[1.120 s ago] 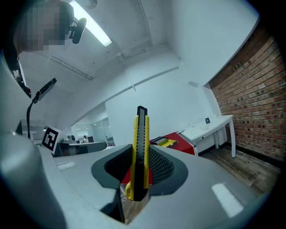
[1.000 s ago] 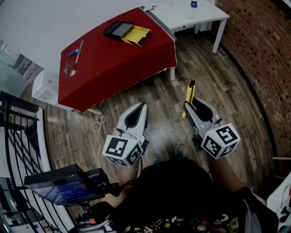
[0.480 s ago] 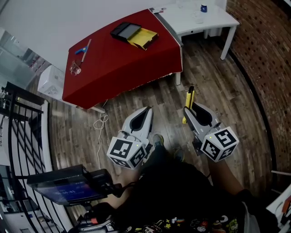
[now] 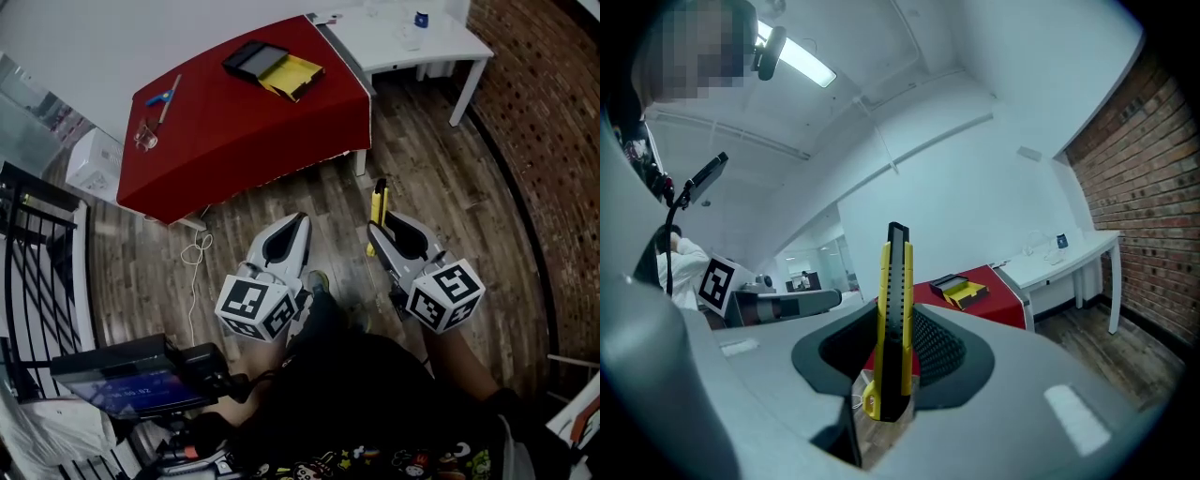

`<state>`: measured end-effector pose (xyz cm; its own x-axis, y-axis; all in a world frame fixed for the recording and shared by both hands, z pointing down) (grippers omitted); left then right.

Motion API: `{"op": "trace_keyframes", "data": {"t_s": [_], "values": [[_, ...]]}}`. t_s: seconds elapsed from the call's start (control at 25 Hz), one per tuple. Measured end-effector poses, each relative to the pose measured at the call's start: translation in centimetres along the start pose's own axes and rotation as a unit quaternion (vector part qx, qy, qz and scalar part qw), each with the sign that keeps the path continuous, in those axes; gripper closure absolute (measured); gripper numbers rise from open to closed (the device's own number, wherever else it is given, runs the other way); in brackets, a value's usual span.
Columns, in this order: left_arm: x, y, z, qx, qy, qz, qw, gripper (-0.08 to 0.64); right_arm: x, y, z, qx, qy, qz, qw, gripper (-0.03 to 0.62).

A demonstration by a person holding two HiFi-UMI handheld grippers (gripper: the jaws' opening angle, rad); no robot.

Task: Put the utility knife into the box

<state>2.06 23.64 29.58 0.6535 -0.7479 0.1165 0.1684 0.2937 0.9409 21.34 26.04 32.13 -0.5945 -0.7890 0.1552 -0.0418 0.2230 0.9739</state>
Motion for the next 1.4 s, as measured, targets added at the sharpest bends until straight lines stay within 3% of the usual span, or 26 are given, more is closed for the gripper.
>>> {"op": "trace_keyframes", "data": {"t_s": [0.44,0.88,1.4], "values": [[2.5,-1.2,6.8,-0.017,0.013,0.002,0.9998,0.558,6.7,-0.2,-1.0,0.001,0.020,0.013,1.000,0.450],[7.0,-6.2,17.1,-0.021,0.048,-0.004,0.9986,0.558,17.5,-3.4,-1.1,-0.012,0.047,0.012,0.999,0.449],[11.3,-7.3,22.6,-0.026,0.047,0.017,0.9984,0.558,24.3,-4.0,-3.8,-0.006,0.049,0.023,0.999,0.449]]}}
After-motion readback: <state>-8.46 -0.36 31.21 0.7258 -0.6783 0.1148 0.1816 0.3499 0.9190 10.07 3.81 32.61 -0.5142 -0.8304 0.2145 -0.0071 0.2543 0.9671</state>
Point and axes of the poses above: the fingertips, and each gripper's own axes: x forward along the fingers, z to its left, y out of its underside, the point moved 6 cm from there along -x, backward along the fingers, and after that the axes turned 9 degrees about -x, right-handed, at the moved point
